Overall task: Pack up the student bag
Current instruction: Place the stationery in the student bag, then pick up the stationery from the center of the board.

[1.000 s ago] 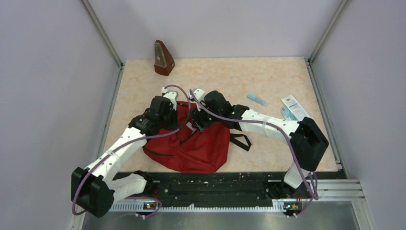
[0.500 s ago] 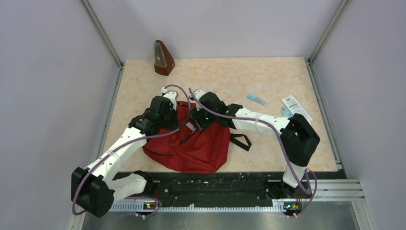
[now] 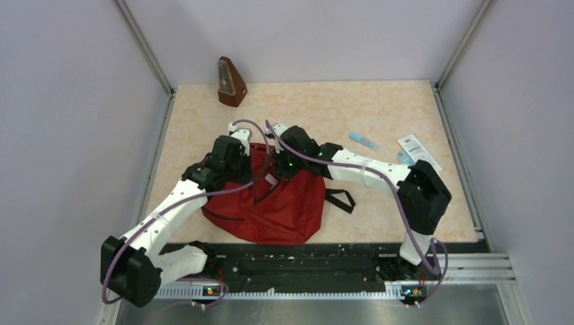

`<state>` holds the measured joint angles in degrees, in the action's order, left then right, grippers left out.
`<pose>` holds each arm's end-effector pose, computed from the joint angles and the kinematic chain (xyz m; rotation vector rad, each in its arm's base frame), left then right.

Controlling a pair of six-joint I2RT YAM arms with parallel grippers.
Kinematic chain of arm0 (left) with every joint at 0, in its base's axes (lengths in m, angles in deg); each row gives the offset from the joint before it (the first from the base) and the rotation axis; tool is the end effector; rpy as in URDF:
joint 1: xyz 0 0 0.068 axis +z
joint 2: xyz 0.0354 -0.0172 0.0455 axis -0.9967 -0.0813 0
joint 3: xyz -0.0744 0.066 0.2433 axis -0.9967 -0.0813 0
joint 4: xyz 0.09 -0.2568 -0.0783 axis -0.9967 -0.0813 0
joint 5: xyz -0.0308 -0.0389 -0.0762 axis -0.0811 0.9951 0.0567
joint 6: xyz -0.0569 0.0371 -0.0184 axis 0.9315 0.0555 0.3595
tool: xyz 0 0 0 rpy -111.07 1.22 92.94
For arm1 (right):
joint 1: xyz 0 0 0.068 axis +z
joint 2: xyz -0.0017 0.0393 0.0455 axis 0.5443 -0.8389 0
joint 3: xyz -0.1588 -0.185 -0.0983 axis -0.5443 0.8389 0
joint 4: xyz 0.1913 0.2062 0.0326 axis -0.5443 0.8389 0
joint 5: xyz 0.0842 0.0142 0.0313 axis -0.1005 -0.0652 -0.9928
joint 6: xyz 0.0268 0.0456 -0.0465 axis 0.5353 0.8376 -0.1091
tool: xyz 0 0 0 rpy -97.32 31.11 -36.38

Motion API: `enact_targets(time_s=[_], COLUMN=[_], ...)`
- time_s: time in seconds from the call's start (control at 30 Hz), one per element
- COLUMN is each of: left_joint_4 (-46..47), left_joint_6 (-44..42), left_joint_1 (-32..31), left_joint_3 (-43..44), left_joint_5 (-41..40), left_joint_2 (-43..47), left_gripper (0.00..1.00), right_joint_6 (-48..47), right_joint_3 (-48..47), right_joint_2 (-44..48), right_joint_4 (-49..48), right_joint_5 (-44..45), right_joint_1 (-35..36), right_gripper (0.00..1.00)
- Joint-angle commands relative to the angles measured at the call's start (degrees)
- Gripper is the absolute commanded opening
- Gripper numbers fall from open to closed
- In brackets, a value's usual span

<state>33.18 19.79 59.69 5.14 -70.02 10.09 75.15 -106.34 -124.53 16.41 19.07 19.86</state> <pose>0.2481 -0.1178 0.2413 0.2109 2.3671 -0.3215 0.2612 0.3533 0.2207 -0.8492 2.2378 0.6822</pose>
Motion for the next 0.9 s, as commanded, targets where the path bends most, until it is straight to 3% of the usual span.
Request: enact_targets(time_s=[0.0, 0.33, 0.37, 0.43, 0.5, 0.63, 0.87], left_joint_4=[2.6, 2.6, 2.5, 2.5, 2.6, 2.6, 2.6], left_joint_6=[-0.5, -0.5, -0.5, -0.5, -0.6, -0.6, -0.6], left_joint_1=[0.1, 0.1, 0.1, 0.2, 0.1, 0.1, 0.1], left_joint_3=[1.7, 1.7, 1.7, 1.8, 1.8, 1.8, 1.8], left_joint_5=[-0.9, -0.7, -0.6, -0.5, -0.5, -0.5, 0.1], left_joint_2=[1.1, 1.0, 0.9, 0.9, 1.0, 1.1, 1.2], left_gripper=[0.00, 0.00, 0.00, 0.00, 0.00, 0.00, 0.00], right_joint_6=[0.3, 0.3, 0.1, -0.4, -1.2, -1.6, -9.8], right_joint_3=[-2.5, 0.6, 0.6, 0.7, 1.3, 4.5, 8.2], right_joint_2=[4.9, 5.9, 6.3, 7.2, 8.5, 10.4, 7.5], right_joint_4=[-0.9, 0.8, 1.1, 1.8, 1.9, 0.3, -2.0], right_joint_5=[0.2, 10.4, 11.2, 13.5, 14.9, 14.0, 8.7], right_joint_1=[0.9, 0.9, 0.8, 0.6, -0.4, -7.7, -23.9], right_gripper=[0.00, 0.00, 0.11, 0.43, 0.58, 0.68, 0.72])
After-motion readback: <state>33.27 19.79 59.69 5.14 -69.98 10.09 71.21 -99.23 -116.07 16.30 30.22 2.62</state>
